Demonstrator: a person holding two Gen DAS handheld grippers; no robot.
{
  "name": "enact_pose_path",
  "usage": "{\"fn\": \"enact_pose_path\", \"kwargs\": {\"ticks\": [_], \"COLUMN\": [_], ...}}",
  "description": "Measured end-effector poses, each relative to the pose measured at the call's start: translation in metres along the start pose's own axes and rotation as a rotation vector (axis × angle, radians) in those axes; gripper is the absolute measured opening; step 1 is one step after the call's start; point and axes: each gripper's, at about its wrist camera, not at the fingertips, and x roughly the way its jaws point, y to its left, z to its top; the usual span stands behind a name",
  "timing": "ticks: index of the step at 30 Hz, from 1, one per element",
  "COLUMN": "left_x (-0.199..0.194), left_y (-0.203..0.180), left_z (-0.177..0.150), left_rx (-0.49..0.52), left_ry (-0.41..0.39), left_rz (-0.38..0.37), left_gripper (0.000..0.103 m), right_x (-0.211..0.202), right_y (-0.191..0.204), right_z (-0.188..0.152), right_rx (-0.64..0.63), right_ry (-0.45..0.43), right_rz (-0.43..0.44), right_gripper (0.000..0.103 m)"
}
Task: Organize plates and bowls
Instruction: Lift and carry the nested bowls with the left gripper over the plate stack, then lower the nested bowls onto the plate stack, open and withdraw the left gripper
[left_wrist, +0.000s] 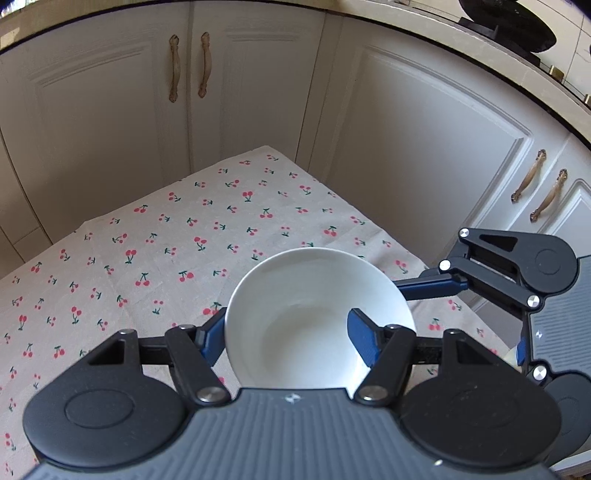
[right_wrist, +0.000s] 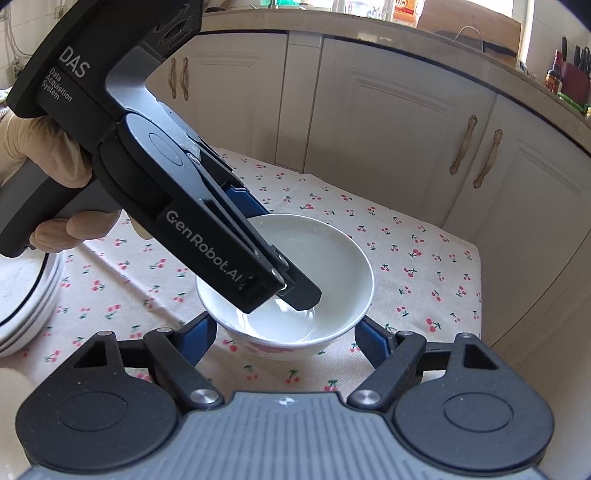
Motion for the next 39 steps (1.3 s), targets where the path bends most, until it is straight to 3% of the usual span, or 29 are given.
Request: {"fn": "enact_pose_path", "kwargs": {"ticks": [21,39], "left_x": [-0.109,-0.137], "left_y": [-0.07,-0.097], "left_z": [-0.05,-0.109], "left_rx": [0.042,-0.012], "left_ry": [-0.095,-0.088], "left_rz": [0.014,-0.013], "left_gripper": [0.07,0.07], "right_x": [-0.103,-0.134], "right_y": [0.069,0.114], "right_z": [-0.014,-0.052], "right_rx": [0.008,0.014], "right_ry": [-0.03,-0.006], "right_rz": [0.01,0.053], "right_gripper": [0.085,0.085]}}
